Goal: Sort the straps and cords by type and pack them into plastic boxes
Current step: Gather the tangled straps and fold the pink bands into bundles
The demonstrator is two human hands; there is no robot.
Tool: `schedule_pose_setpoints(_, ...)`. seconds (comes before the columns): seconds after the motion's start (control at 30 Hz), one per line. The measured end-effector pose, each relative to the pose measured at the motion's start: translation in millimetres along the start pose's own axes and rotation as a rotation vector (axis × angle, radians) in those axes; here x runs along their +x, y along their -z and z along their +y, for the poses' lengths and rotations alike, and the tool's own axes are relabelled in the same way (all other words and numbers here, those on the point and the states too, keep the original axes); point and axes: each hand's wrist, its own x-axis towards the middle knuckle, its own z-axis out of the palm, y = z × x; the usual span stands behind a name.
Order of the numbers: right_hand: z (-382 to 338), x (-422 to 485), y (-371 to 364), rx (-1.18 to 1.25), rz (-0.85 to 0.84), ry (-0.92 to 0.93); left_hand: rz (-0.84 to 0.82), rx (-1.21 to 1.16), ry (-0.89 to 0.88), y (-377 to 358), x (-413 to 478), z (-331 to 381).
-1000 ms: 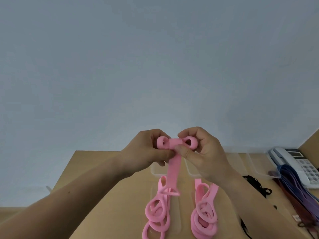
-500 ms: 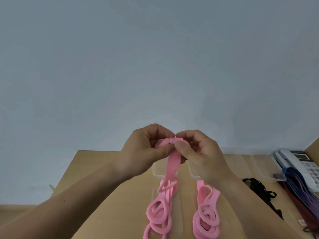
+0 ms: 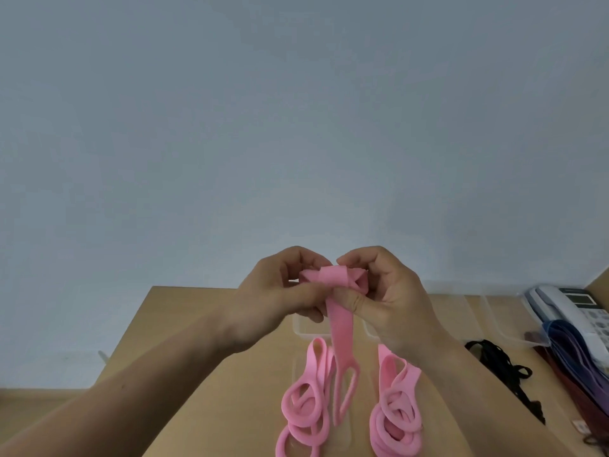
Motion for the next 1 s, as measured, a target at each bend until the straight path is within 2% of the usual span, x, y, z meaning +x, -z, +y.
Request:
schedule_pose_setpoints(0.07,0,-2,-1,0.004,-0.026,-0.001,-0.001,-0.026,0.003,0,0,3)
schedule_pose_setpoints(0.2,-5,-4,0,0.061,-0.072,-0.006,0.052,0.009,-0.111,-6,-1,3)
schedule_pose_setpoints(0.43,-19,-1,4,0.039,-0.033,-0.121,0.051,0.017,-0.238,-11,-5,3)
schedule_pose_setpoints(0.6,-24,-7,6,-0.006,-0.012,-0.058,0.072,-0.016,-0.139,-11,-8,3)
schedule_pose_setpoints(0.83,-25,-11,3,-0.019,-0.009,-0.009,0.008,0.037,-0.037,-7,-9,10)
schedule_pose_setpoints(1.0,-24,-14,0,-0.086,-0.034,-0.007,-0.02,-0.075,0.016,-4,-11,12)
